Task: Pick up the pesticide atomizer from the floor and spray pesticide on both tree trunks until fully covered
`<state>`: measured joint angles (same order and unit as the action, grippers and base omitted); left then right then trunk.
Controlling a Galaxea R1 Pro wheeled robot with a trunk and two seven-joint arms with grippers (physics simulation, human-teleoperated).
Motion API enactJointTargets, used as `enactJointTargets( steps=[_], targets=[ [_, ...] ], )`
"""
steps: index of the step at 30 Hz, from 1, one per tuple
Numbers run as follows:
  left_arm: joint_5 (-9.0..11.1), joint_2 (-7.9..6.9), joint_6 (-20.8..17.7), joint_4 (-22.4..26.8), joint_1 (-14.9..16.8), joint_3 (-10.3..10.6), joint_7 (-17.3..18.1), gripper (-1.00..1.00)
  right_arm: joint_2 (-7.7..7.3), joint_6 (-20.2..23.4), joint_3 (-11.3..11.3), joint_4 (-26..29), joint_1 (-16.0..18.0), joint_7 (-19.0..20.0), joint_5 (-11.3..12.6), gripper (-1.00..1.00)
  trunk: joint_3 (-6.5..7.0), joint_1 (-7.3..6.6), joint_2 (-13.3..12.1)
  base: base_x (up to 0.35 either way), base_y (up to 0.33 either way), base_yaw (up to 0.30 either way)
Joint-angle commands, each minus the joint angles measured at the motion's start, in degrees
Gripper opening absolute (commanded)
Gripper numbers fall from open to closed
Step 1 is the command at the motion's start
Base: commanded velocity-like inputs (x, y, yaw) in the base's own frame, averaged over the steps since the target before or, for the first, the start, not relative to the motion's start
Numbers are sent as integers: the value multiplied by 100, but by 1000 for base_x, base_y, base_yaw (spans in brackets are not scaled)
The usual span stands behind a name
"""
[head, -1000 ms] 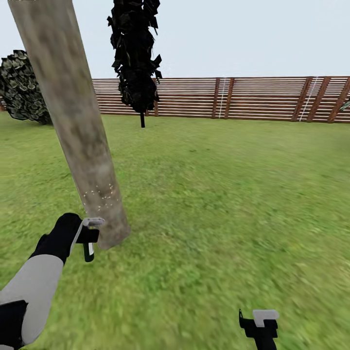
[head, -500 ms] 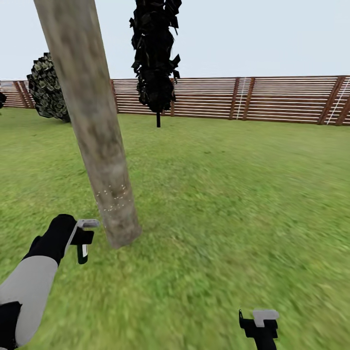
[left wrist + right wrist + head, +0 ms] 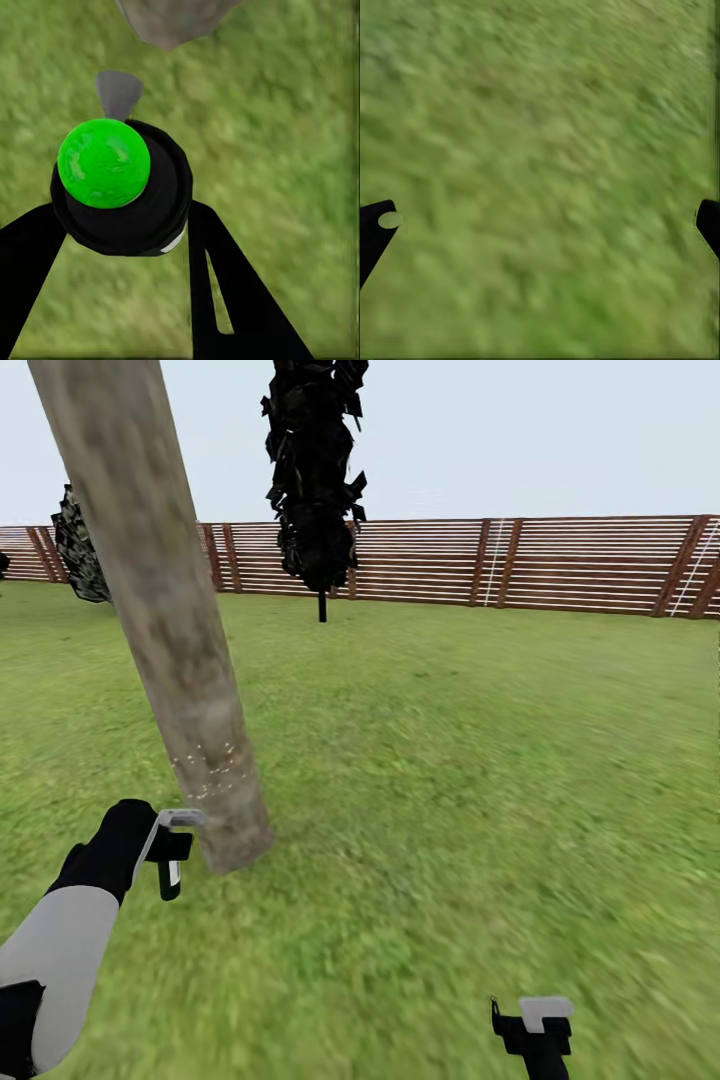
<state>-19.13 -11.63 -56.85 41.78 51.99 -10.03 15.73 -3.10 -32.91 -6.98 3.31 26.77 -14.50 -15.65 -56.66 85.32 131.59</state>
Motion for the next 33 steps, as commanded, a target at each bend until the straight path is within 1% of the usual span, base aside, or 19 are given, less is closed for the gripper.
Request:
enactJointTargets(
  steps=[1,6,10,11,12,13,15,16,17,19,26,30,33],
  targets=[
    [-67,3,-19,6,4,-16,54,-100,2,-14,-43,-6,4,-15,-61,100,-5,-2,2,-18,-269,4],
    [-72,3,-19,-2,1,-8,53,-100,3,-14,-41,-6,4,-9,-66,100,-5,-2,2,-3,-273,188],
    [-74,-59,-14,-67,-60,-26,50,-100,3,-14,-41,-9,4,5,-71,100,-5,-2,2,4,-274,273],
    [-74,-72,-12,-64,-122,-30,-2,-100,-1,-14,-41,-12,4,7,-74,100,-5,-2,2,50,-274,276],
    [-71,-72,42,-64,-177,-27,-225,-100,-5,-14,-41,-14,4,35,-74,100,-5,-2,2,76,-274,270],
    [-64,-64,95,-68,-188,-26,-328,-100,-5,-14,-41,-14,4,67,-75,100,-5,-2,2,88,-274,253],
    [-47,-25,210,-77,-201,-27,-479,-100,-6,-14,-41,-15,4,197,-71,100,-5,-2,2,115,-274,184],
    [-20,-6,246,-80,-204,-31,-523,-100,-11,-14,-42,-15,4,337,-70,100,-5,-2,2,138,-271,68],
    [-5,26,261,-78,-206,-29,-541,-100,-13,-14,-44,-10,4,479,-67,100,-5,-2,2,145,-270,28],
    [-10,117,269,-73,-205,-45,-550,-100,-14,-14,-48,-7,4,633,-56,100,-5,-2,2,148,-270,11],
    [-5,283,271,-23,-206,-65,-554,-100,-15,-14,-49,-6,4,702,-54,100,-5,-2,2,204,-226,2],
    [7,304,271,-6,-205,-69,-554,-100,-15,-14,-49,-6,4,692,-60,100,-5,-2,2,240,-196,0],
    [89,302,271,-3,-207,-69,-554,-100,-15,-14,-49,-6,4,686,-60,100,-5,-2,2,141,-232,0]
  ],
)
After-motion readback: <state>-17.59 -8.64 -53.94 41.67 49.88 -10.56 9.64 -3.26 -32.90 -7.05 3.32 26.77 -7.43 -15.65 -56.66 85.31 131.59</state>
